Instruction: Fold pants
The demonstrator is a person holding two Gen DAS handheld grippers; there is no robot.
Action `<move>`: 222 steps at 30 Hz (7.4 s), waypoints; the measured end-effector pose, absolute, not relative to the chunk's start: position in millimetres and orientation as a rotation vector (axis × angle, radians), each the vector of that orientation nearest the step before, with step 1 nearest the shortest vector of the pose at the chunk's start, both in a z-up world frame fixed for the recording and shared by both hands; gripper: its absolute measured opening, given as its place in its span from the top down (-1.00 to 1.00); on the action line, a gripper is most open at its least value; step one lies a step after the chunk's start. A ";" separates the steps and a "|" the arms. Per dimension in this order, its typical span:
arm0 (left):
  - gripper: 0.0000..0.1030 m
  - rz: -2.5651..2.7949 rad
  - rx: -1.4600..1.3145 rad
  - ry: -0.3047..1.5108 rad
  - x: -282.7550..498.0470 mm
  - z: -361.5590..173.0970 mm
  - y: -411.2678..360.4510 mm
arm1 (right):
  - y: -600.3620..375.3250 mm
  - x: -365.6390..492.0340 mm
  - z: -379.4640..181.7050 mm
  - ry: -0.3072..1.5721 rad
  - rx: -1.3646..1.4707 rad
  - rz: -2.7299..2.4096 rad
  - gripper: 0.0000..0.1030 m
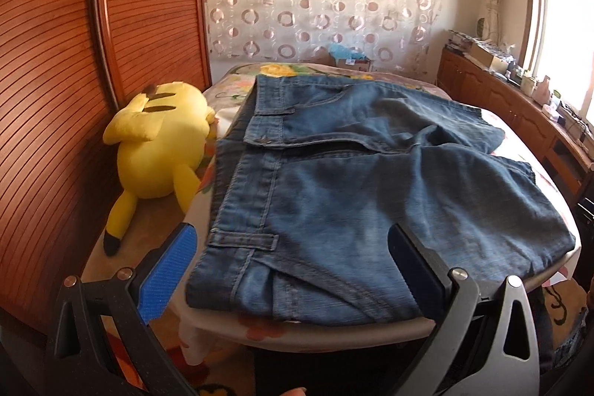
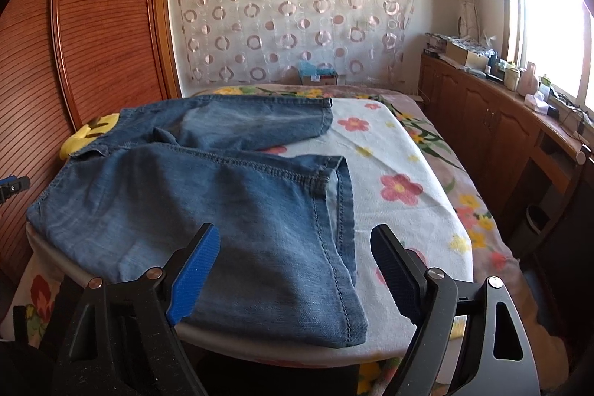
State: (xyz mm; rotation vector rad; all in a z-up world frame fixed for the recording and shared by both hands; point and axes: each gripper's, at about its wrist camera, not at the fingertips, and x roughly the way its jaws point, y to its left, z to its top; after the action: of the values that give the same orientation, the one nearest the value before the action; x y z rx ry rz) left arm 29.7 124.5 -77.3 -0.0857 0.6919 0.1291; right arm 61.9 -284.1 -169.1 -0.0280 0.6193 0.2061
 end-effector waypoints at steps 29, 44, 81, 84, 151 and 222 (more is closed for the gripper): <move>-0.77 0.229 -0.173 0.828 30.8 -137.5 186.4 | -305.5 22.3 -165.3 0.792 -0.028 0.244 -0.31; -0.78 0.191 -0.188 0.846 32.4 -134.9 190.4 | -302.1 39.1 -159.4 0.767 -0.041 0.275 0.72; 0.75 0.084 -0.101 0.713 19.1 -85.8 166.2 | -309.2 42.9 -129.0 0.649 0.027 0.346 0.83; 0.76 0.084 -0.078 0.670 22.8 -66.5 164.2 | -307.3 44.2 -115.4 0.614 0.009 0.353 0.84; 0.75 0.155 0.006 0.682 368.1 -40.2 182.8 | -259.8 326.9 -114.6 0.723 -0.062 0.214 0.32; -0.52 -0.206 0.039 0.839 244.5 -83.3 36.8 | -260.7 289.4 -81.7 0.764 -0.008 0.481 0.90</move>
State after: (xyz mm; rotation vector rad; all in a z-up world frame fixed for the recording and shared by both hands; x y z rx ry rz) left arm 244.5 36.8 -83.3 0.0392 0.8390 -0.2059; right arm 289.4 -260.7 -81.7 -0.0080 0.7635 0.4809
